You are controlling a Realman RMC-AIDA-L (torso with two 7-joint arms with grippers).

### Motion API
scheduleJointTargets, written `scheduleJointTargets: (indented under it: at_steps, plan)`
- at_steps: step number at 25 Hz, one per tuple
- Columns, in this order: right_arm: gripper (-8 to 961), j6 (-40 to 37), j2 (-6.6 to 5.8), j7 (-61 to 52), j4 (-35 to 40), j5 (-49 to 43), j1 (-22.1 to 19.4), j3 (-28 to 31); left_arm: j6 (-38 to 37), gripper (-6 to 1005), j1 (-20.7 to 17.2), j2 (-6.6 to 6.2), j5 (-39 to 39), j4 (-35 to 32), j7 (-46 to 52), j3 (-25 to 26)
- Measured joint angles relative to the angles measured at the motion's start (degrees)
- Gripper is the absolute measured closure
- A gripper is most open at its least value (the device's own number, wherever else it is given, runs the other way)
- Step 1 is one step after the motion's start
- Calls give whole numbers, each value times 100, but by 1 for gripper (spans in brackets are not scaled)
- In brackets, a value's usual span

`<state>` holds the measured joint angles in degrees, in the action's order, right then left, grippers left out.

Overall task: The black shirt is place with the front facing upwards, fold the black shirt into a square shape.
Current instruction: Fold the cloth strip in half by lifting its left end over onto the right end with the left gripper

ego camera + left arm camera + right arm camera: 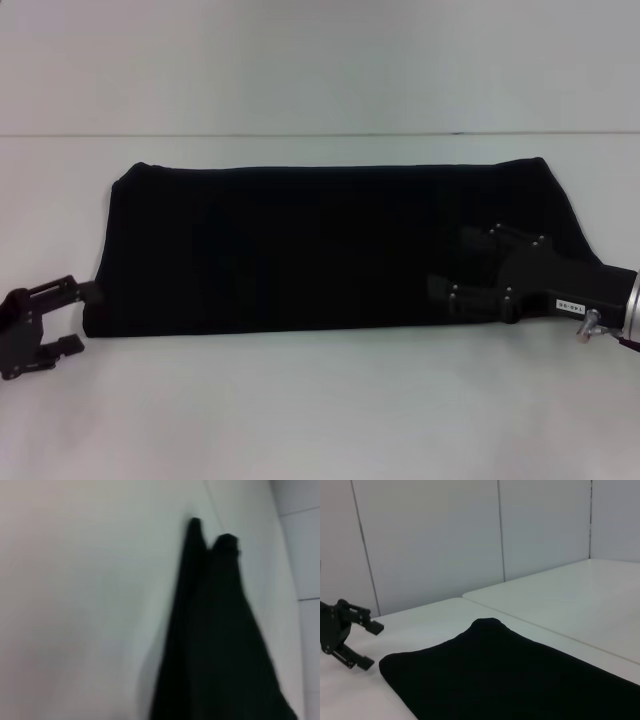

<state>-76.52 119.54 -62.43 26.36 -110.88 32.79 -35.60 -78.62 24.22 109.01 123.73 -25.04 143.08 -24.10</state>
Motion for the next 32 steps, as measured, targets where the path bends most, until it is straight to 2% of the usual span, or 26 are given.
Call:
scheduleJointTargets:
  at_steps: [12,24,32]
  plan:
    - [28,124,-1,3,-110,32,30,29,348,94,119,122,65,-1,63,18]
    - [30,74,-1,-34,-125,40,10,38,766,117,517,200,77,239,2,-16]
    - [31,48,-1,-37,-197,41,24,11,869,143,648,208,89,195,-48,-345]
